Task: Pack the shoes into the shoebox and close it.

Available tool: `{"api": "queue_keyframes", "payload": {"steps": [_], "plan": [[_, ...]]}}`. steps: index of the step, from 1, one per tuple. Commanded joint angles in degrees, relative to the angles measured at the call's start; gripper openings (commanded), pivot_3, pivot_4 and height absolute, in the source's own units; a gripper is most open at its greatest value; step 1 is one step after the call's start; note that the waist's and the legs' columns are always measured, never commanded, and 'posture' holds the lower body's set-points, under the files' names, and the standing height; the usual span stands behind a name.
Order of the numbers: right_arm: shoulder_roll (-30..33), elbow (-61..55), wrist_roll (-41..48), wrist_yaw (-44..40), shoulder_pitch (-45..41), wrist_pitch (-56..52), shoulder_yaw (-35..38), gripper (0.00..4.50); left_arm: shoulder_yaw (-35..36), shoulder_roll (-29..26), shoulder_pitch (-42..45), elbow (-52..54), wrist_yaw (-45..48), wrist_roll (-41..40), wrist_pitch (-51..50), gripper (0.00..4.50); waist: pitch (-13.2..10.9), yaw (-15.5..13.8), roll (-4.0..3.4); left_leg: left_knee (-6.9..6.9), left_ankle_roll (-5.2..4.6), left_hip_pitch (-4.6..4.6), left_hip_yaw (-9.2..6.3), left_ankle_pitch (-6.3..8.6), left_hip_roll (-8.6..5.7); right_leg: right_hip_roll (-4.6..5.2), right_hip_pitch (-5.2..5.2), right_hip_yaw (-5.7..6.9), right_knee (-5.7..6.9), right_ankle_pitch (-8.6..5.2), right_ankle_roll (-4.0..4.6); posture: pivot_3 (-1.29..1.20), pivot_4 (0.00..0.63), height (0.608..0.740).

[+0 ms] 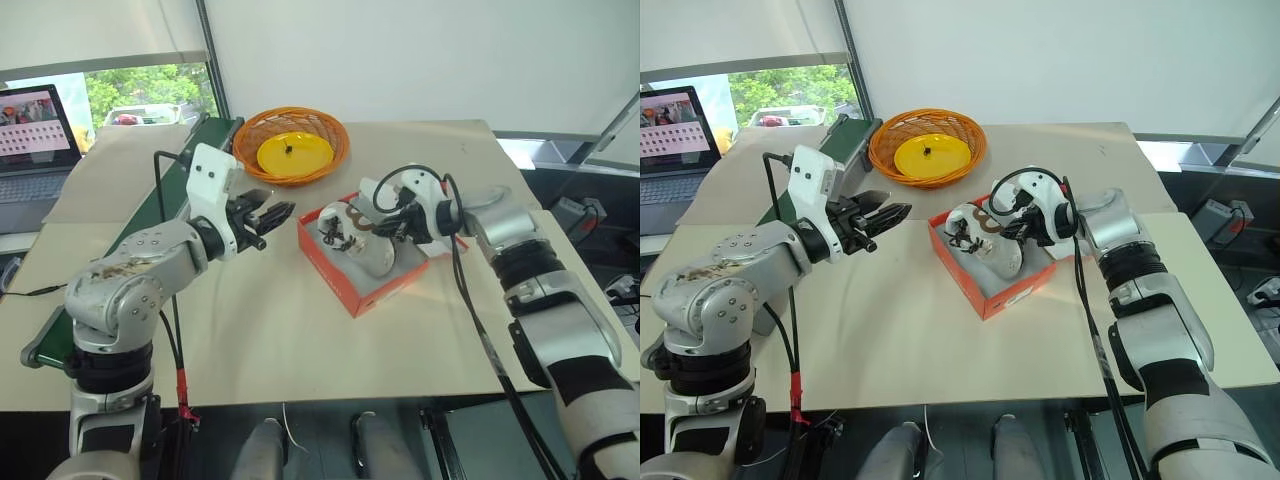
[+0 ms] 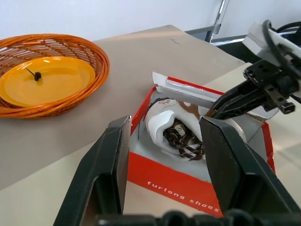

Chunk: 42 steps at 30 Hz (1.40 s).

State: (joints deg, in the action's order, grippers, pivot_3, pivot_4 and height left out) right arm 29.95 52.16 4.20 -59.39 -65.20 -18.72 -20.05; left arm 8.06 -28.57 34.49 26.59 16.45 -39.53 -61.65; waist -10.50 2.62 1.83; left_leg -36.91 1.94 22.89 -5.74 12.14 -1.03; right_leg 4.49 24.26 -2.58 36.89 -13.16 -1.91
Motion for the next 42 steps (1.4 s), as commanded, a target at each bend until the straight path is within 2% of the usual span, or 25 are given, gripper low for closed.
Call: {"api": "queue_keyframes", "payload": {"steps": [1, 9, 20, 22, 23, 28, 31, 36, 39, 42], "plan": [[-0.29, 6.44, -5.12, 1.89, -2.68, 7.11, 0.02, 0.09, 1.66, 0.05, 0.36, 3.02, -0.89, -0.98, -0.53, 2.47, 0.0, 0.0, 0.0, 0.0, 0.0, 0.0, 0.0, 0.0, 0.0, 0.0, 0.0, 0.0, 0.01, 0.0, 0.0, 0.0, 0.15, 0.74], [-2.31, 14.3, -10.19, 5.99, -3.06, 10.99, 1.58, 0.09, 1.69, 0.94, 0.21, 4.28, -2.81, -1.69, -1.21, 2.47, 0.0, 0.06, 0.0, 0.0, 0.02, -0.06, 0.0, -0.01, 0.0, 0.0, -0.06, -0.01, 0.02, 0.0, 0.01, 0.0, 0.15, 0.74], [-3.97, 14.32, -12.94, 11.4, -2.32, 9.82, 3.71, 0.09, 1.19, 1.7, 0.63, 3.93, -3.88, -1.66, -0.78, 2.47, 0.01, 0.1, 0.01, 0.0, 0.22, -0.26, -0.01, -0.13, 0.0, -0.01, -0.21, -0.02, 0.16, 0.01, 0.02, 0.0, 0.15, 0.74], [-4.5, 12.13, -12.9, 10.12, -1.67, 9.08, 3.81, 1.05, 0.69, 1.93, 0.88, 3.55, -3.68, -1.43, -0.42, 2.52, 0.01, 0.12, 0.01, 0.0, 0.24, -0.26, -0.01, -0.14, 0.0, -0.01, -0.22, -0.02, 0.16, 0.02, 0.02, 0.0, 0.15, 0.74], [-4.61, 11.08, -12.9, 9.56, -1.37, 8.82, 3.83, 1.27, 0.5, 2.01, 0.95, 3.47, -3.61, -1.32, -0.31, 2.52, 0.01, 0.12, 0.01, 0.0, 0.25, -0.27, -0.01, -0.14, 0.0, -0.01, -0.23, -0.02, 0.16, 0.02, 0.02, 0.0, 0.15, 0.74], [-3.86, 2.43, -11.18, 6.46, -0.51, 4.14, 5.44, 2.96, 0.35, 1.92, 1.1, 3.17, -3.26, -1.22, -0.13, 2.52, 0.01, 0.12, 0.01, 0.0, 0.25, -0.24, -0.01, -0.14, 0.0, -0.01, -0.18, -0.03, 0.18, 0.02, 0.02, 0.0, 0.15, 0.74], [-2.39, -7.0, -9.0, 3.88, -0.24, -2.38, 7.45, 3.88, 0.26, 1.56, 1.0, 2.76, -2.76, -0.99, 0.15, 2.52, 0.0, 0.13, 0.0, 0.01, 0.25, -0.14, -0.02, -0.14, 0.0, -0.01, -0.08, -0.03, 0.18, 0.02, 0.02, 0.0, 0.15, 0.74], [1.34, -28.35, -3.36, -1.5, 2.08, -17.05, 11.08, 3.88, 0.48, 0.53, 0.88, 2.09, -2.2, -0.26, 0.39, 2.52, 0.0, 0.03, -0.01, 0.01, 0.25, -0.05, -0.05, -0.14, 0.0, -0.01, 0.01, 0.0, 0.18, 0.02, 0.02, 0.0, 0.15, 0.74], [2.17, -38.82, 2.45, -3.38, 3.52, -25.86, 13.91, 3.88, 1.14, -0.39, 0.52, 1.67, -2.06, 0.21, 0.47, 2.52, 0.0, 0.04, -0.01, 0.01, 0.23, -0.06, -0.07, -0.13, 0.0, -0.01, -0.02, 0.02, 0.15, 0.02, 0.01, 0.0, 0.15, 0.74], [0.63, -47.92, 11.8, -3.91, 6.09, -34.24, 19.98, 3.88, 2.21, -1.23, -0.33, 0.84, -2.98, 1.95, 1.46, 2.52, 0.0, -0.02, -0.01, 0.01, 0.23, -0.07, -0.07, -0.13, 0.0, -0.02, -0.02, 0.02, 0.15, 0.02, 0.01, 0.0, 0.15, 0.74]]}}
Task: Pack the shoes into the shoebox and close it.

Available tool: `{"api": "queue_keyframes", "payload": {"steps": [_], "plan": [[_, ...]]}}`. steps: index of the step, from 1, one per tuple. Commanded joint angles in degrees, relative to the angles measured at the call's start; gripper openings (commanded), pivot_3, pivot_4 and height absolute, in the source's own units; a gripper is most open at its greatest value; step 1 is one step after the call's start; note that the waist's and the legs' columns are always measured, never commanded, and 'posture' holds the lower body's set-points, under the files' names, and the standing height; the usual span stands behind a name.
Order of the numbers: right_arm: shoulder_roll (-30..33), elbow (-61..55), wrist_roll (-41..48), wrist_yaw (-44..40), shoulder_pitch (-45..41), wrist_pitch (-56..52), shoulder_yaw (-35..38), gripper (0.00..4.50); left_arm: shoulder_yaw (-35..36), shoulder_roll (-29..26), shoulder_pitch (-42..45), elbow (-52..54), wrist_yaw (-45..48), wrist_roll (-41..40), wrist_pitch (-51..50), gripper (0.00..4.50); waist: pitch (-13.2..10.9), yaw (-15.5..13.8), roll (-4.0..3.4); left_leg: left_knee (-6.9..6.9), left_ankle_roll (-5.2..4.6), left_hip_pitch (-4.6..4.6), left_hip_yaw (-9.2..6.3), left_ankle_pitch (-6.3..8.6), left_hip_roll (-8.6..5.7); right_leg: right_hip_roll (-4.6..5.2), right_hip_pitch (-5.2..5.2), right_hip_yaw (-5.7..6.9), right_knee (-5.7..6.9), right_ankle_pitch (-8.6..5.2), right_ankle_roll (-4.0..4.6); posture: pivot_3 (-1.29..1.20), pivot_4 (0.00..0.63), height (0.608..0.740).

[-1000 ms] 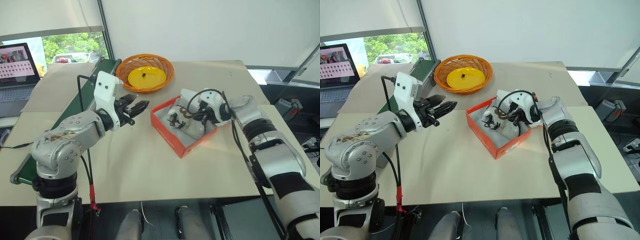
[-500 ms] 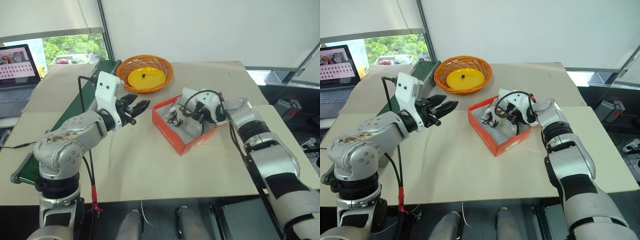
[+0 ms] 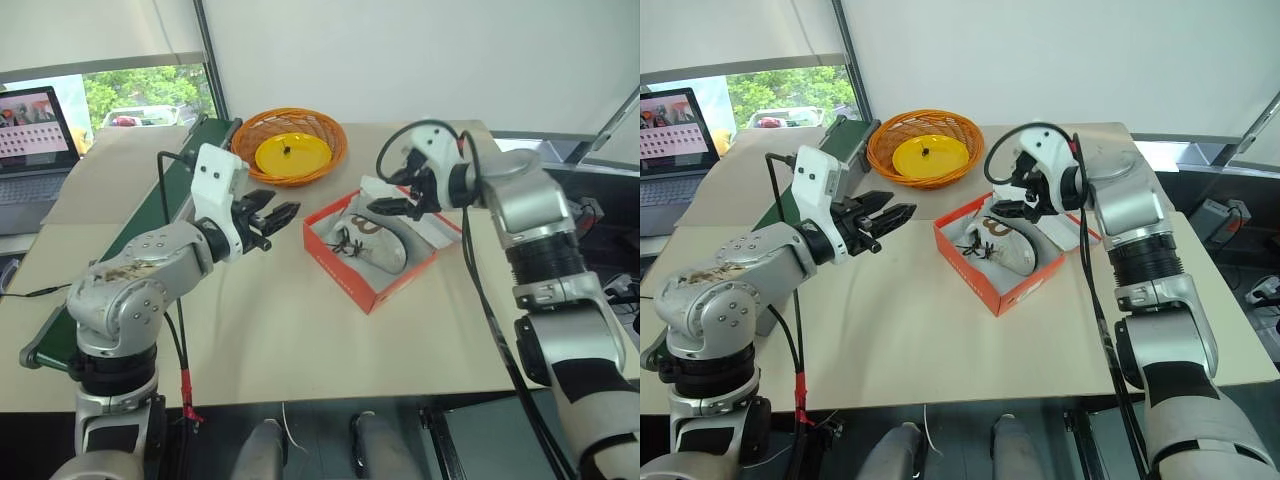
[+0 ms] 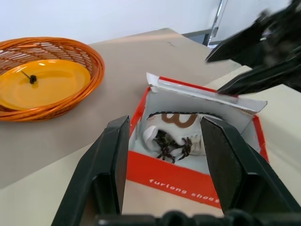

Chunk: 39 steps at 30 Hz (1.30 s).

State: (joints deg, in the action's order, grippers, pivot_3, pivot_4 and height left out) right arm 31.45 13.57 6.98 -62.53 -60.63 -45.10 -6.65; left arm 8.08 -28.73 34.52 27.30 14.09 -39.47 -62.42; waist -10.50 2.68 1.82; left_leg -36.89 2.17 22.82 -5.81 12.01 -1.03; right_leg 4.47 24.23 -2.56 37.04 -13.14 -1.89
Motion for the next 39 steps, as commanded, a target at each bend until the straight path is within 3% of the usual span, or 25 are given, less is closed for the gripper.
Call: {"api": "queue_keyframes", "payload": {"steps": [1, 9, 12, 14, 16, 26, 39], "plan": [[-1.5, -12.14, 11.31, -0.64, 3.76, -7.21, 8.29, 3.88, 2.75, -1.14, -1.13, -0.59, -1.22, 3.26, 3.63, 2.52, 0.0, -0.05, 0.0, 0.0, 0.0, -0.01, -0.01, 0.0, 0.0, 0.0, -0.02, 0.01, 0.01, 0.0, 0.0, 0.0, 0.15, 0.74], [-6.46, -22.27, 15.78, 6.8, 15.34, -3.53, 9.18, 3.88, 6.03, -3.1, -11.28, -6.5, 0.02, 12.03, 16.51, 2.52, 0.02, -0.19, 0.0, 0.01, -0.01, -0.05, 0.04, 0.0, 0.0, 0.01, 0.02, -0.03, 0.06, 0.01, 0.01, 0.0, 0.15, 0.74], [-7.18, -22.7, 16.06, 8.64, 16.65, -3.14, 8.12, 3.92, 8.38, -3.91, -13.47, -8.42, 0.77, 12.87, 18.64, 3.14, 0.02, -0.23, 0.01, 0.0, -0.01, -0.08, 0.02, 0.0, 0.0, 0.01, -0.04, -0.01, 0.06, 0.01, 0.01, 0.0, 0.15, 0.74], [-7.61, -22.83, 16.36, 9.2, 17.1, -2.64, 7.44, 3.92, 9.81, -4.65, -14.76, -9.4, 0.7, 13.95, 19.95, 3.95, 0.02, -0.23, 0.0, 0.0, -0.01, -0.07, 0.03, 0.0, 0.0, 0.01, -0.02, -0.01, 0.05, 0.0, 0.01, 0.0, 0.15, 0.74], [-7.63, -22.37, 15.09, 9.01, 17.58, 0.05, 5.27, 3.92, 11.55, -5.51, -16.02, -10.64, 1.3, 14.51, 21.6, 4.49, 0.02, -0.18, 0.0, 0.0, -0.01, -0.08, 0.02, 0.0, 0.01, 0.01, -0.02, 0.0, 0.05, 0.0, 0.01, 0.0, 0.15, 0.74], [-9.89, -19.9, 10.65, 10.9, 19.46, 10.46, -2.9, 3.92, 16.87, -8.4, -14.61, -18.61, 1.36, 15.82, 23.33, 4.49, 0.02, -0.12, 0.0, 0.01, -0.01, -0.09, 0.01, 0.0, 0.01, 0.0, -0.01, 0.01, 0.05, 0.0, 0.01, 0.0, 0.15, 0.74], [-15.46, -22.16, 9.38, 15.2, 21.0, 12.61, -6.96, 3.92, 16.8, -10.23, -10.73, -26.98, 3.54, 17.65, 27.94, 4.49, 0.03, -0.13, 0.02, 0.01, 0.0, -0.09, -0.03, 0.0, 0.02, 0.0, 0.01, 0.04, 0.07, 0.01, 0.01, 0.0, 0.15, 0.74]]}}
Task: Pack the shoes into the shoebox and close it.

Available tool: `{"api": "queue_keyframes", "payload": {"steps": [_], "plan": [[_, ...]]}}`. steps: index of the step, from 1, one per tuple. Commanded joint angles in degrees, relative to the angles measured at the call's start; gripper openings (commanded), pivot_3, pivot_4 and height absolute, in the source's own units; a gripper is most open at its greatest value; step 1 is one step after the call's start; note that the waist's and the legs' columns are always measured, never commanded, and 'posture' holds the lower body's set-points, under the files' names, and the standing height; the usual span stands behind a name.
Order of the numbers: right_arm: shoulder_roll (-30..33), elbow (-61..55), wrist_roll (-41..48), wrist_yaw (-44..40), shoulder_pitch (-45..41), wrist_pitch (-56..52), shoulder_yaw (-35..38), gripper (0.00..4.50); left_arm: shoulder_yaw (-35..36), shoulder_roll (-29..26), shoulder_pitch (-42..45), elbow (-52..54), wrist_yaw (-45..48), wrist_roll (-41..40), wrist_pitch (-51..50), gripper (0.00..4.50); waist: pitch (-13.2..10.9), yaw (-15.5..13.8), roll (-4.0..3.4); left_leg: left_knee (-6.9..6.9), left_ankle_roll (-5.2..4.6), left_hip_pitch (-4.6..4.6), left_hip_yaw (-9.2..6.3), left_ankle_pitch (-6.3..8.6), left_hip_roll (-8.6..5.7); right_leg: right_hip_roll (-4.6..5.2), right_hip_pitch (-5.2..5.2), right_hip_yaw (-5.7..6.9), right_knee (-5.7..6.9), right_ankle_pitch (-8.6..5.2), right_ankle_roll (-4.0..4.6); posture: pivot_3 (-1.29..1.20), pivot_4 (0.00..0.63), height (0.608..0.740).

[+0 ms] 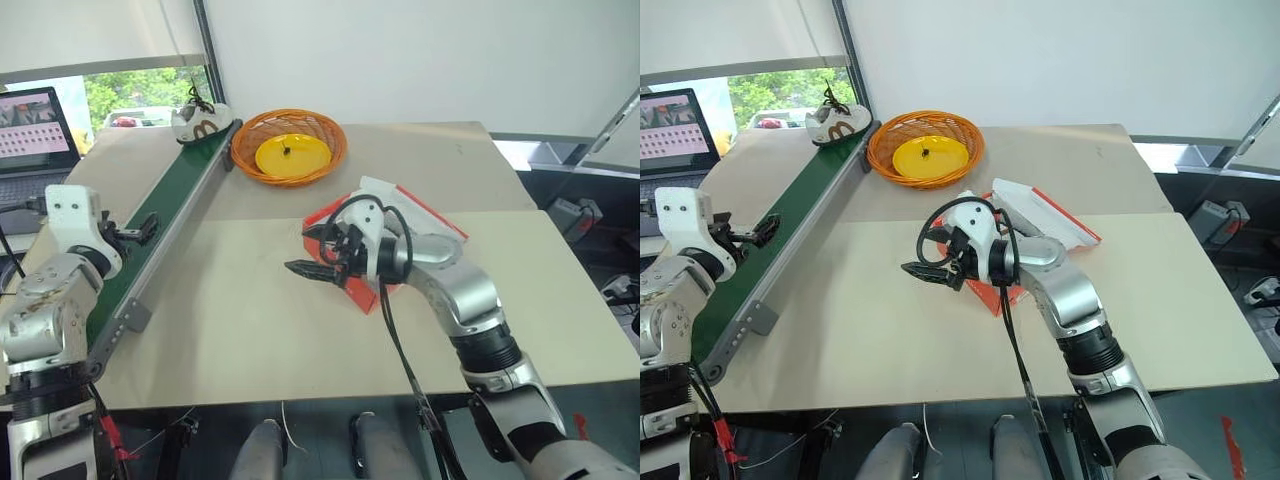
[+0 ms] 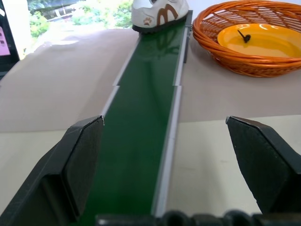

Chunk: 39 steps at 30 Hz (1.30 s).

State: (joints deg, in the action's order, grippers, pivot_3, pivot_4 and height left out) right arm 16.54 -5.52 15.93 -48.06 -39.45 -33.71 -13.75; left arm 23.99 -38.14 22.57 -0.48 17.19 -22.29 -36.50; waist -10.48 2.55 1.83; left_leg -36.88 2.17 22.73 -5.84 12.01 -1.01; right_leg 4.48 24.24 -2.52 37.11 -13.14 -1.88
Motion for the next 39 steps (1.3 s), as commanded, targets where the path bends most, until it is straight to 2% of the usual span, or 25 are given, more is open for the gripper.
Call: {"api": "queue_keyframes", "payload": {"steps": [1, 11, 27, 39], "plan": [[-0.62, -3.07, 0.46, 0.93, -0.2, 1.18, 0.19, 3.92, 0.64, -0.53, 1.26, 0.97, 0.38, 0.45, 2.09, 4.49, 0.0, 0.01, 0.0, 0.0, 0.0, 0.0, 0.0, 0.0, 0.0, 0.0, 0.0, 0.0, 0.0, 0.0, 0.0, 0.0, 0.15, 0.74], [-0.2, -1.87, -0.33, 2.81, -0.84, 1.11, 0.69, 3.92, 0.87, 0.42, 0.59, -0.06, 1.1, 0.72, 4.44, 4.49, 0.0, 0.07, 0.0, 0.01, 0.0, 0.0, -0.01, 0.0, 0.0, 0.0, 0.01, 0.0, 0.01, 0.0, 0.0, 0.0, 0.15, 0.74], [1.19, -1.75, 4.46, 3.24, 3.88, 1.94, 8.76, 3.92, 1.29, 0.19, 0.16, -4.21, 0.91, 2.36, 7.8, 4.49, 0.01, 0.13, 0.01, 0.01, 0.0, 0.0, 0.0, 0.0, 0.0, 0.0, 0.0, 0.0, 0.01, 0.0, 0.01, 0.0, 0.15, 0.74], [1.41, -0.92, 3.66, 4.21, 3.48, 2.21, 8.28, 3.92, 1.59, -0.04, 0.35, -6.76, -0.11, 2.92, 8.49, 4.49, 0.01, 0.03, 0.01, 0.01, 0.0, -0.01, 0.0, 0.0, 0.01, 0.0, 0.0, -0.01, 0.01, 0.0, 0.01, 0.0, 0.15, 0.74]]}}
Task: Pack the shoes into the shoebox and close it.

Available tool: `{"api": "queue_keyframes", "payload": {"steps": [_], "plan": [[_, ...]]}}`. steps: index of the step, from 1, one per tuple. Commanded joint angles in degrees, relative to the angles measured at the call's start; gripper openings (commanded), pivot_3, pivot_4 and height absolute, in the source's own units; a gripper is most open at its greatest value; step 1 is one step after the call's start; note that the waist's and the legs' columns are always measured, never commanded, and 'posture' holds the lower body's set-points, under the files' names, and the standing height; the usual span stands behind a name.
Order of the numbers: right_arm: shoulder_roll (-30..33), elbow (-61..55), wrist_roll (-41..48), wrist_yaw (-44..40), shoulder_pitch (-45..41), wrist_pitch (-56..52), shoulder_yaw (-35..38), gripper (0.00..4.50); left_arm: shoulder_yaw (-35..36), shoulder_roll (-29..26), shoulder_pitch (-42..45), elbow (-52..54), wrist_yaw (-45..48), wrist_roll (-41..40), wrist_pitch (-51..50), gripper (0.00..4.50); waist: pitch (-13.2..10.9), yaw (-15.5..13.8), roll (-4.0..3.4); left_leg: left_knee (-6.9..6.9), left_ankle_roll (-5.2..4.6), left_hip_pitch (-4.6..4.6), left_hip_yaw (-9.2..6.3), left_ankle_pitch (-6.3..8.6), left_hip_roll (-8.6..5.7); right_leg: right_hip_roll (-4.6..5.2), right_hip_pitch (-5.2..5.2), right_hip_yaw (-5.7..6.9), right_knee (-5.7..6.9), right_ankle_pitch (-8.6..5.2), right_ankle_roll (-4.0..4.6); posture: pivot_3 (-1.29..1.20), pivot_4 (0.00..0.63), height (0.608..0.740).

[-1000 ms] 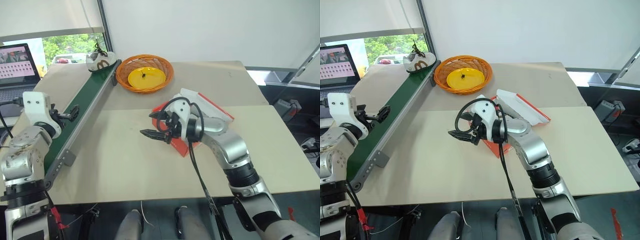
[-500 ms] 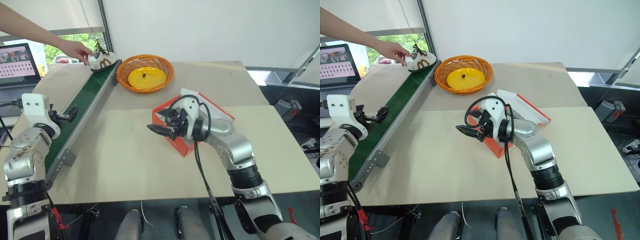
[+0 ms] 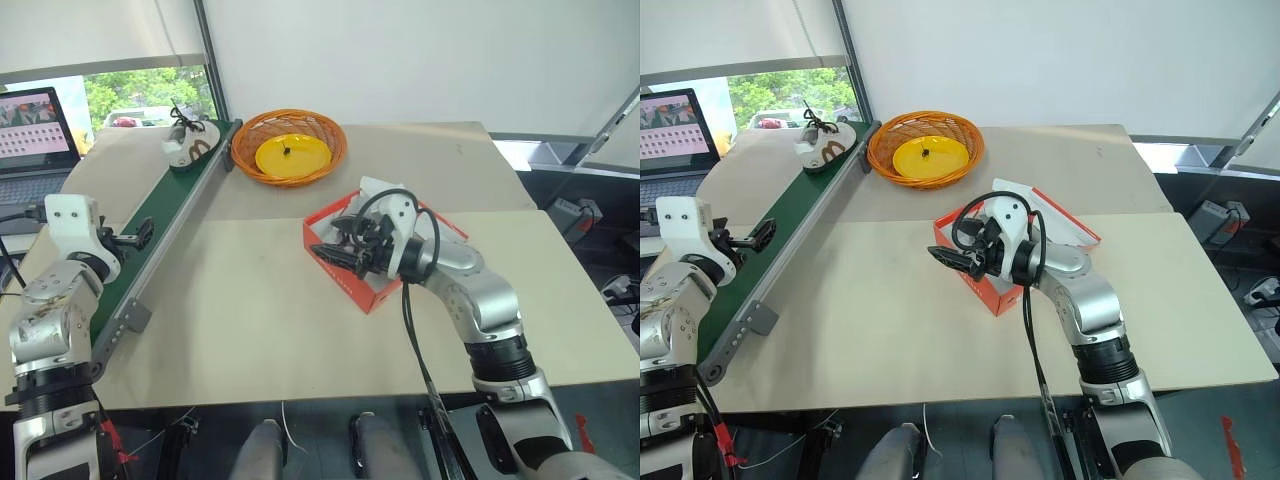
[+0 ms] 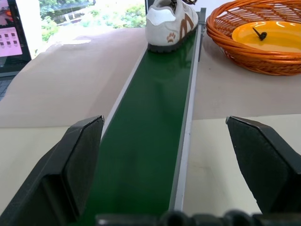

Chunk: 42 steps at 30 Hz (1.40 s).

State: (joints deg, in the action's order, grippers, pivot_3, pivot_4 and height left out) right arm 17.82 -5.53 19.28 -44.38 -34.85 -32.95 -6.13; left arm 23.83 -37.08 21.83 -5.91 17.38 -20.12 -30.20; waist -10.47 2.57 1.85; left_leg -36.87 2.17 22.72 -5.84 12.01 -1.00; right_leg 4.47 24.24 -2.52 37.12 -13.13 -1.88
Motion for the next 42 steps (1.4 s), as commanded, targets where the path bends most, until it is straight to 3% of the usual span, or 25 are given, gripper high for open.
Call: {"api": "queue_keyframes", "payload": {"steps": [1, 19, 31, 37, 40, 42], "plan": [[0.14, -0.94, 0.23, 0.7, -1.09, 1.41, 0.62, 3.92, 1.89, -1.58, 1.35, -2.83, -0.06, 1.1, 3.18, 4.49, 0.0, 0.03, 0.0, 0.0, 0.0, -0.01, 0.0, 0.0, 0.0, 0.0, 0.0, 0.0, 0.0, 0.0, 0.0, 0.0, 0.15, 0.74], [3.11, -7.03, 1.32, 3.55, 2.6, -2.38, 1.65, 3.92, -3.57, -7.69, 17.05, -49.59, 22.2, 5.74, 29.61, 4.49, 0.02, -0.02, 0.03, 0.0, 0.0, 0.02, 0.0, 0.0, -0.02, 0.01, 0.0, 0.09, -0.01, 0.0, 0.0, 0.0, 0.15, 0.74], [3.72, -8.75, 1.53, 5.09, 3.77, -3.51, 2.07, 3.92, -2.27, -10.38, 18.12, -56.9, 21.36, 6.3, 33.99, 4.49, 0.02, 0.06, 0.03, 0.0, -0.01, 0.02, -0.02, 0.0, -0.01, 0.0, 0.01, 0.09, 0.03, 0.0, 0.0, 0.0, 0.15, 0.74], [3.84, -7.17, 1.02, 4.76, 2.08, -2.93, 1.57, 3.92, -1.89, -8.88, 17.31, -56.16, 24.23, 4.84, 32.66, 4.49, 0.02, -0.25, 0.04, -0.01, -0.01, 0.02, -0.04, 0.0, -0.01, 0.0, -0.01, 0.12, 0.04, 0.0, 0.0, 0.0, 0.15, 0.74], [4.05, -6.97, 0.72, 4.5, 1.52, -2.81, 1.22, 3.92, -2.09, -7.49, 16.31, -54.04, 27.95, 3.67, 30.66, 3.82, 0.02, -0.34, 0.04, -0.02, -0.01, 0.01, -0.05, -0.01, -0.02, 0.01, -0.04, 0.13, 0.05, 0.0, 0.0, 0.0, 0.15, 0.74], [4.14, -6.82, 0.58, 4.49, 1.15, -2.81, 1.13, 3.92, -2.42, -6.42, 15.53, -51.93, 29.18, 3.09, 29.56, 3.08, 0.02, -0.33, 0.04, -0.03, -0.01, 0.0, -0.05, -0.01, -0.01, 0.0, -0.04, 0.13, 0.06, 0.0, 0.0, 0.0, 0.15, 0.74]]}}
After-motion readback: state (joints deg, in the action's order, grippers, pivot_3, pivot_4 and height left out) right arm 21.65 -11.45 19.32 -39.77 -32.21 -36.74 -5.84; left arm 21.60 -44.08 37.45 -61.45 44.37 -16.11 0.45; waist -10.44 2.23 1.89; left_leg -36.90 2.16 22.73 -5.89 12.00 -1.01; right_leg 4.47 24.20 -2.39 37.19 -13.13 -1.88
